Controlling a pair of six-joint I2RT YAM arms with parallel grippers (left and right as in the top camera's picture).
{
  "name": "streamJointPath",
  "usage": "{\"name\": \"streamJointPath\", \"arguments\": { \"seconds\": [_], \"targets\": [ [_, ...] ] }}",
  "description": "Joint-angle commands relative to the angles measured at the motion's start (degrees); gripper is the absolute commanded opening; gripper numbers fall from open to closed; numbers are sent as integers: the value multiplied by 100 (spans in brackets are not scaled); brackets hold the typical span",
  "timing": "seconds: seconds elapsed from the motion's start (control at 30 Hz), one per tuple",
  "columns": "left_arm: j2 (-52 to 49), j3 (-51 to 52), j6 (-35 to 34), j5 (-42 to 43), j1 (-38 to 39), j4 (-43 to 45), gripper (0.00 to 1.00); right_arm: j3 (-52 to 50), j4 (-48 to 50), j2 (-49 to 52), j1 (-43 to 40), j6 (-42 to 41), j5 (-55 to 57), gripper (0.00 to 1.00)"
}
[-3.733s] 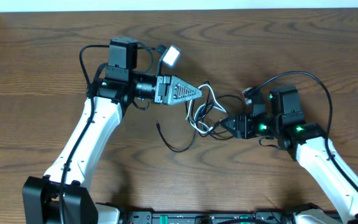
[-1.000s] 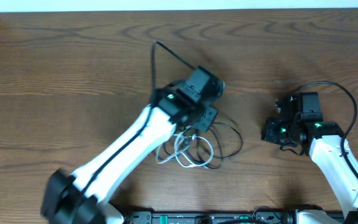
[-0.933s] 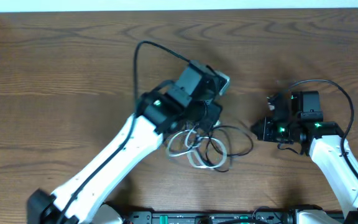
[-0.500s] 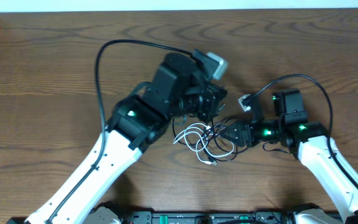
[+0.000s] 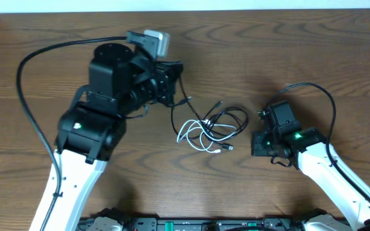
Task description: Untangle cables
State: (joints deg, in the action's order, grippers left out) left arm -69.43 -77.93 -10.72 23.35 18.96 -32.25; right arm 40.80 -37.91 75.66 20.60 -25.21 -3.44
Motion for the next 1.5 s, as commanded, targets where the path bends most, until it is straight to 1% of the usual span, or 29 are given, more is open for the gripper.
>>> {"name": "streamJointPath", "arguments": {
  "seconds": [0.0, 0.03, 0.1, 0.13, 0.17, 0.2, 0.27, 0.3, 0.37, 0.4, 0.43, 0.6, 0.77, 0.83, 0.87, 0.9, 0.93, 0.97, 1.0, 1.03, 1.1, 1.13, 1.17, 1.2, 1.23, 1.27, 1.3, 1.4, 1.47],
  "targets": [
    [98, -70, -210, -39, -549, -238, 8, 33, -201, 11, -118, -960, 1414, 1],
    [96, -68, -380, 17, -651, -302, 8, 33, -105, 11, -155, -992, 1176, 1],
    [96, -68, -380, 90, -678, -400, 8, 33, 289, 11, -153, -743, 247, 13],
    [94, -68, -380, 87, -678, -433, 7, 33, 658, 11, -129, -330, -697, 25],
    [94, -68, -380, 87, -678, -459, 8, 33, 951, 11, -90, -105, -1508, 34],
    [94, -68, -378, 85, -678, -468, 8, 33, 1152, 11, -33, -85, -2063, 36],
    [94, -68, -378, 83, -678, -494, 8, 33, 1263, 11, 127, -138, -2413, 34],
    [90, -66, -378, 83, -678, -505, 8, 33, 1241, 11, 205, -254, -2378, 33],
    [85, -61, -378, 83, -678, -507, 8, 33, 1040, 11, 389, -1047, -2076, 32],
    [85, -61, -378, 85, -678, -514, 8, 31, 874, 13, 496, -1628, -1832, 38],
    [83, -61, -378, 85, -678, -531, 7, 31, 857, 13, 560, -1799, -1703, 42],
    [83, -61, -378, 85, -678, -553, 8, 31, 946, 111, 944, -2044, -1084, 42],
    [83, -61, -378, 85, -678, -654, 8, 31, 1919, 1001, 1342, -2039, -1036, 45],
    [83, -61, -376, 83, -678, -717, 8, 33, 2444, 1482, 1357, -2039, -1012, 43],
    [76, -61, -374, 83, -678, -756, 8, 31, 2675, 1635, 1357, -2037, -1019, 39],
    [61, -61, -376, 83, -678, -782, 8, 31, 2870, 1762, 1357, -2037, -1016, 32],
    [37, -61, -372, 57, -678, -820, 8, 33, 3014, 1836, 1357, -2037, -1014, 16],
    [13, -55, -369, 15, -678, -855, 7, 33, 3042, 1838, 1349, -2017, -984, 8],
    [-35, -28, -282, -7, -678, -907, 8, 33, 3036, 1821, 1303, -1720, -811, 1],
    [-52, -17, -264, -31, -678, -929, 8, 33, 2907, 1816, 1213, -1449, -616, 1],
    [-116, -17, -221, -734, -680, -1174, 8, 35, 2116, 1735, 776, -1412, 273, 1],
    [-116, -17, -157, -962, -680, -1241, 8, 35, 1672, 1655, 400, -1403, 798, 1],
    [-116, -17, -151, -1213, -680, -1322, 8, 35, 1353, 1545, -33, -1163, 1220, 1],
    [-116, -17, -140, -1377, -680, -1379, 8, 37, 1163, 1403, -516, -704, 1438, 1],
    [-118, -17, -138, -1606, -680, -1423, 8, 39, 1025, 1191, -1117, -321, 1539, 1],
    [-118, -17, -138, -1742, -680, -1427, 7, 39, 977, 1097, -1377, -223, 1558, 1],
    [-118, -17, -138, -1941, -680, -1425, 8, 39, 925, 935, -1867, -127, 1554, 1],
    [-118, -17, -140, -2415, -693, -1421, 8, 39, 866, 780, -2553, -83, 1556, 1],
    [-118, -17, -144, -2796, -909, -1377, 8, 39, 839, 769, -3119, -85, 1552, 1]
  ]
}}
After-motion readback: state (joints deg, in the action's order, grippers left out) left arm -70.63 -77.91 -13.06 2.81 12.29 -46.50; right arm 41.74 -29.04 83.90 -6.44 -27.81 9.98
